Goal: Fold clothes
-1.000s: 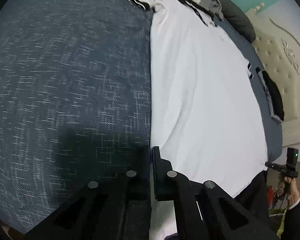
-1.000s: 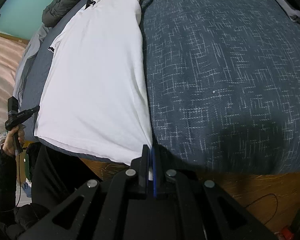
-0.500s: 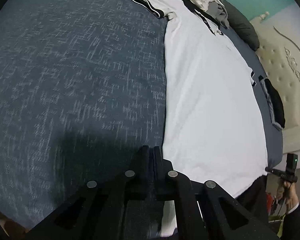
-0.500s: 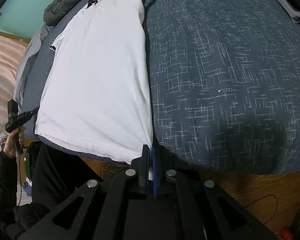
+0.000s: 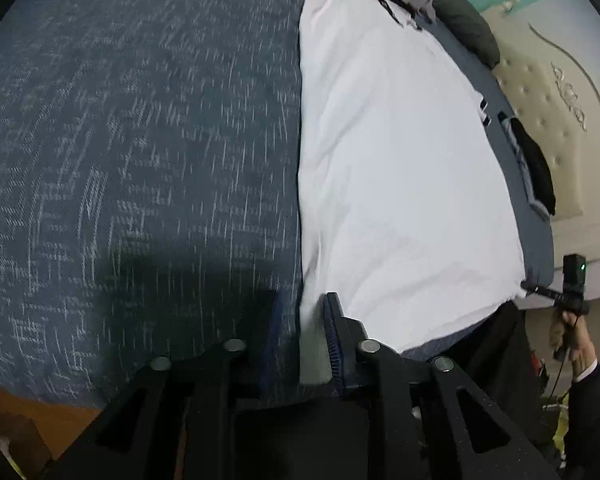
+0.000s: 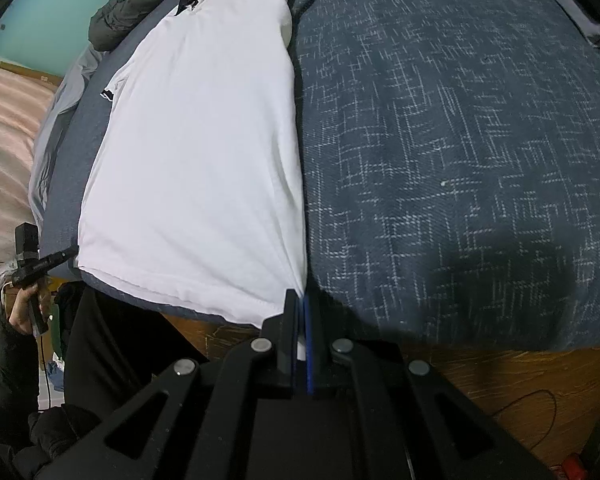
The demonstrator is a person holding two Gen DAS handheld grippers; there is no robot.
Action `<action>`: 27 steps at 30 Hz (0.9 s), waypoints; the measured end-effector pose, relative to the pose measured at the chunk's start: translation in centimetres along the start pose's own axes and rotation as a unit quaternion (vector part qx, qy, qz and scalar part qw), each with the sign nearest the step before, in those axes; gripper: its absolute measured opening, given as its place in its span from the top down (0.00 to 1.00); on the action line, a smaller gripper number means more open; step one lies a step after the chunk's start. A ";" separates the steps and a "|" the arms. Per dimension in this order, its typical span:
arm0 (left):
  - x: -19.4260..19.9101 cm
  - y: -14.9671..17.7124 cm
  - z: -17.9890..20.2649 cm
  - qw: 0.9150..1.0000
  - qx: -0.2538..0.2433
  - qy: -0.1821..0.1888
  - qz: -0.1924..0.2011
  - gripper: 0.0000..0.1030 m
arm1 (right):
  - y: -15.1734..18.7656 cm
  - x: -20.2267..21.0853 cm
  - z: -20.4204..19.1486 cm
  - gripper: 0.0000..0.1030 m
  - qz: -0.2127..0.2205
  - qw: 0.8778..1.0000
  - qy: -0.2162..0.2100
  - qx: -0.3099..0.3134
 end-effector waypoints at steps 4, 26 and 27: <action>1.4 0.4 0.4 1.000 -0.008 -0.002 0.015 0.97 | 0.7 1.6 -0.8 0.98 0.014 1.000 0.001 0.007; -2.4 -1.1 3.8 1.000 -0.005 0.012 0.002 0.83 | 1.8 0.6 0.8 0.98 0.018 1.000 0.004 -0.001; -2.7 -1.1 4.0 1.000 -0.005 0.012 -0.001 0.84 | 1.7 0.5 0.6 0.98 0.018 1.000 0.003 -0.001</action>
Point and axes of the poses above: each gripper's, at about its wrist camera, not at the fingertips, and x roughly against the way its jaws point, z to its right, y to its underside, the point moved 6 cm from there along -x, roughly the way its jaws point, and after that the axes turned 9 degrees about -z, right-handed, at the moved point
